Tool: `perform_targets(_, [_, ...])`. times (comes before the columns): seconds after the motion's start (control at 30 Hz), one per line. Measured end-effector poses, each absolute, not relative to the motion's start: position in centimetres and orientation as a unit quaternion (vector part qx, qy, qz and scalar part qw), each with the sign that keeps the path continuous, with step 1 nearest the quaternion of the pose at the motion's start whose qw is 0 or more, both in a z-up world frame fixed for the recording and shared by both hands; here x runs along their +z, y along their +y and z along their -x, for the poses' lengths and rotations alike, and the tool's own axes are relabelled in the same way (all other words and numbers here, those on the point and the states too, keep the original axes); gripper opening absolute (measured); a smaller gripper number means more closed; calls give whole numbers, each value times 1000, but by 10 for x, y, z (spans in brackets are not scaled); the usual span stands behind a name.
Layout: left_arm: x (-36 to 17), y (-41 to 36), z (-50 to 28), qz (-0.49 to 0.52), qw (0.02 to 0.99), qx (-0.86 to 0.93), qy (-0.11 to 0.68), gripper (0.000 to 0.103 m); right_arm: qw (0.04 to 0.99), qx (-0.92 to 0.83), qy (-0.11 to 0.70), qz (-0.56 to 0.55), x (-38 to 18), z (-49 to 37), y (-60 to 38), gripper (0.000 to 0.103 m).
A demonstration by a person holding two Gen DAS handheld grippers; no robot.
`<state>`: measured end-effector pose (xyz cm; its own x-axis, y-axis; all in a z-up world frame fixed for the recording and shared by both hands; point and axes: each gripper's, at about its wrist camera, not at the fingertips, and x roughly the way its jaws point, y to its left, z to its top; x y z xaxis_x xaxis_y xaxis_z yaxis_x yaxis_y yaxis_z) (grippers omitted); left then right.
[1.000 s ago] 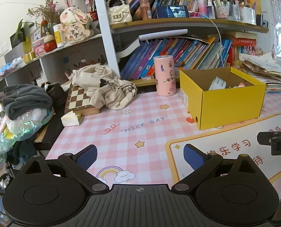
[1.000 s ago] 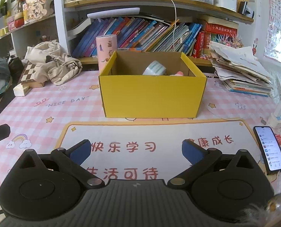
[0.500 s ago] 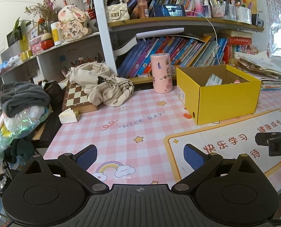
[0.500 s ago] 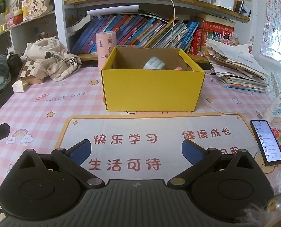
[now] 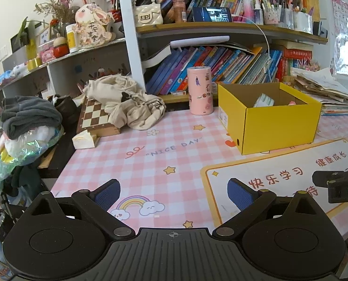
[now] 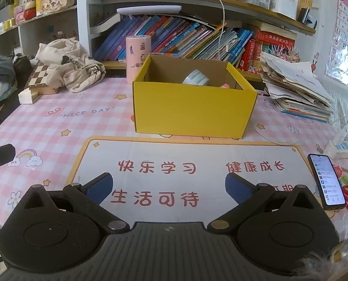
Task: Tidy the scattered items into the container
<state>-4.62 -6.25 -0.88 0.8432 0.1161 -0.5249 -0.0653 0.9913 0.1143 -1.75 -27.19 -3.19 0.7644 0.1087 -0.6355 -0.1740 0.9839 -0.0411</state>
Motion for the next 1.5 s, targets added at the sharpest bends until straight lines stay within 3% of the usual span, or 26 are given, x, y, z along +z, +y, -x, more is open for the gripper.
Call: perform_targets(1.5, [-6,-61,57,-26,956,44,288,103,941,71,328,36,-28,23,-281,103])
